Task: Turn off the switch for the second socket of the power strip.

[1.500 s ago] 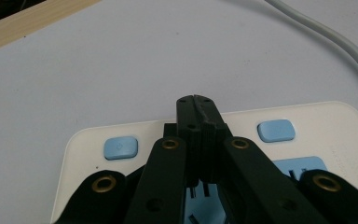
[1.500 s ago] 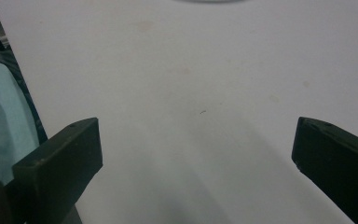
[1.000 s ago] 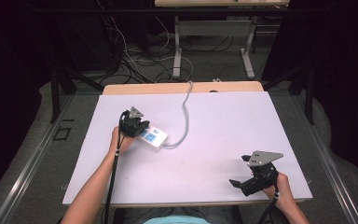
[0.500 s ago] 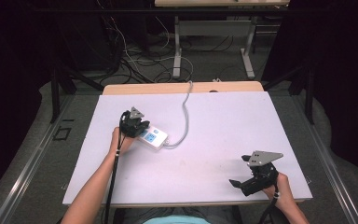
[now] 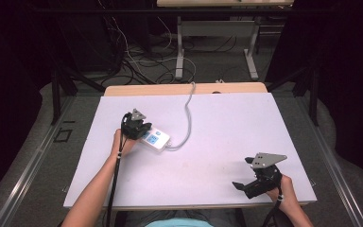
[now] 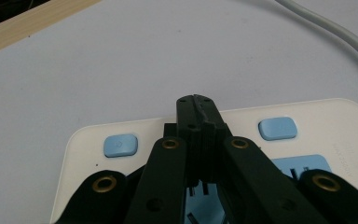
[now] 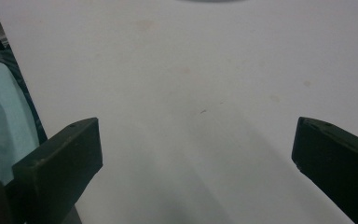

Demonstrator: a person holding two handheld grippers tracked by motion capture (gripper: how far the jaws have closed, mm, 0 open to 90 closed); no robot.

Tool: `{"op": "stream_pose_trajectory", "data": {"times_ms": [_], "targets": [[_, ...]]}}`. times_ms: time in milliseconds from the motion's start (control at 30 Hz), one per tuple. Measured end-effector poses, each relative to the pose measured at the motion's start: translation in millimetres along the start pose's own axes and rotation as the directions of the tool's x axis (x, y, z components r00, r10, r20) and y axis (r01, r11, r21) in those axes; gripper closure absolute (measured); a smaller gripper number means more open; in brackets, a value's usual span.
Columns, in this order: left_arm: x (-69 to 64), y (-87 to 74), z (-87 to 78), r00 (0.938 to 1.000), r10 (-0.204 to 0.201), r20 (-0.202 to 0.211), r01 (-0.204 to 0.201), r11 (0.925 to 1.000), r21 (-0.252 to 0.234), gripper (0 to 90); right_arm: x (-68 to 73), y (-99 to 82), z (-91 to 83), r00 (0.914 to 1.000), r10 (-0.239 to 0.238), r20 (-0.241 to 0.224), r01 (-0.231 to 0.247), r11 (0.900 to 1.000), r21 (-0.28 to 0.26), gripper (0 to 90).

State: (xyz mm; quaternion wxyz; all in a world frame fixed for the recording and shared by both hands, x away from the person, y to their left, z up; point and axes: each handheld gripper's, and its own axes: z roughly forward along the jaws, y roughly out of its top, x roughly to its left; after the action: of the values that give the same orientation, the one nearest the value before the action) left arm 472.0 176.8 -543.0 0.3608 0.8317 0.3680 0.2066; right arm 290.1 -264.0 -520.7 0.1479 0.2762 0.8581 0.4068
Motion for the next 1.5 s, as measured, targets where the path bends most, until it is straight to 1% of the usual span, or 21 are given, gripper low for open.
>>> {"op": "stream_pose_trajectory", "data": {"times_ms": [167,267,433,533,567,633,667,767,800,867,900,967,1000,1067,1100,1133,1167,1233,1300,1400,1500], "targets": [[0.5,0.1,0.0,1.0000,0.002,-0.003,-0.002,1.0000,-0.001,90.0,-0.6,0.1,-0.3,1.0000,-0.007,-0.006,0.007,1.0000,0.004,1.2],[1.7,0.2,-0.9,0.9999,-0.001,0.013,0.001,1.0000,0.007,90.0,-0.7,0.1,-0.2,1.0000,-0.007,-0.007,0.007,1.0000,0.004,1.2],[1.7,0.3,-1.0,0.9999,0.001,0.011,-0.001,1.0000,0.007,90.0,-1.5,0.3,0.1,0.9998,-0.018,-0.007,0.018,0.9998,0.003,1.2],[2.1,0.1,-1.0,0.9999,-0.002,0.014,0.002,1.0000,0.007,90.0,-0.7,0.2,-0.1,0.9999,-0.008,-0.007,0.008,1.0000,0.005,1.2],[1.8,-0.1,-0.9,0.9998,-0.009,0.016,0.008,0.9999,0.006,90.0,-1.2,0.2,0.3,0.9999,-0.016,-0.005,0.016,0.9999,0.000,1.2],[2.1,0.1,-0.9,0.9999,-0.003,0.014,0.003,1.0000,0.005,90.0,-0.8,0.2,-0.1,0.9999,-0.008,-0.007,0.008,1.0000,0.005,1.2],[2.1,0.1,-0.9,0.9999,-0.004,0.013,0.004,1.0000,0.006,90.0,-1.5,0.3,0.1,0.9998,-0.019,-0.007,0.019,0.9998,0.003,1.2],[2.1,0.3,-1.0,0.9998,-0.006,0.017,0.006,1.0000,0.007,90.0,-1.4,0.2,0.6,0.9998,-0.017,-0.008,0.017,0.9999,-0.001,1.2],[2.0,0.4,-1.1,0.9998,-0.007,0.016,0.007,0.9999,0.009,90.0,-1.4,0.4,0.0,0.9998,-0.015,-0.013,0.015,0.9998,0.009,1.2],[1.8,0.2,-0.5,0.9999,-0.009,0.013,0.009,1.0000,0.003,90.0,-1.6,0.2,0.7,0.9998,-0.018,-0.010,0.018,0.9998,-0.001,1.2],[1.9,0.3,-1.3,0.9998,-0.010,0.015,0.010,0.9999,0.013,90.0,-1.9,0.5,0.1,0.9997,-0.020,-0.014,0.020,0.9997,0.010,1.2],[3.1,0.6,-1.7,0.9999,-0.006,0.016,0.006,0.9999,0.015,90.0,-1.3,0.3,0.5,0.9998,-0.017,-0.004,0.017,0.9998,0.003,1.2],[3.0,0.0,-0.7,0.9998,-0.012,0.016,0.012,0.9999,0.002,90.0,-1.5,0.3,0.4,0.9998,-0.019,-0.010,0.019,0.9998,0.004,1.2],[3.1,-0.1,-0.8,0.9997,-0.014,0.019,0.014,0.9999,0.002,90.0,-1.8,0.4,0.1,0.9997,-0.020,-0.014,0.020,0.9998,0.009,1.2],[3.0,0.3,-1.2,0.9998,-0.012,0.017,0.012,0.9999,0.008,90.0,-1.5,0.2,0.6,0.9998,-0.018,-0.009,0.018,0.9998,-0.001,1.2],[2.0,-0.1,0.1,0.9999,-0.014,0.005,0.014,0.9999,-0.007,90.0,-1.7,0.5,0.0,0.9997,-0.021,-0.014,0.021,0.9997,0.010,1.2],[2.6,0.5,-0.9,0.9998,-0.011,0.014,0.011,0.9999,0.007,90.0,-1.3,0.3,0.1,0.9998,-0.016,-0.012,0.016,0.9998,0.007,1.2],[2.4,0.3,0.2,0.9999,-0.012,0.004,0.012,0.9999,-0.009,90.0,-1.6,0.3,0.3,0.9997,-0.019,-0.013,0.019,0.9998,0.005,1.2],[2.3,0.2,-0.1,0.9998,-0.017,0.007,0.017,0.9998,-0.003,90.0,-1.4,0.2,0.1,0.9998,-0.019,-0.010,0.019,0.9998,0.004,1.2],[2.5,0.4,0.1,0.9999,-0.010,0.002,0.010,0.9999,-0.007,90.0,-1.6,0.3,0.3,0.9998,-0.019,-0.012,0.019,0.9998,0.006,1.2],[2.5,0.7,-0.7,0.9998,-0.011,0.014,0.011,0.9999,0.005,90.0,-1.3,0.3,0.4,0.9998,-0.017,-0.006,0.017,0.9998,0.003,1.2]]}}
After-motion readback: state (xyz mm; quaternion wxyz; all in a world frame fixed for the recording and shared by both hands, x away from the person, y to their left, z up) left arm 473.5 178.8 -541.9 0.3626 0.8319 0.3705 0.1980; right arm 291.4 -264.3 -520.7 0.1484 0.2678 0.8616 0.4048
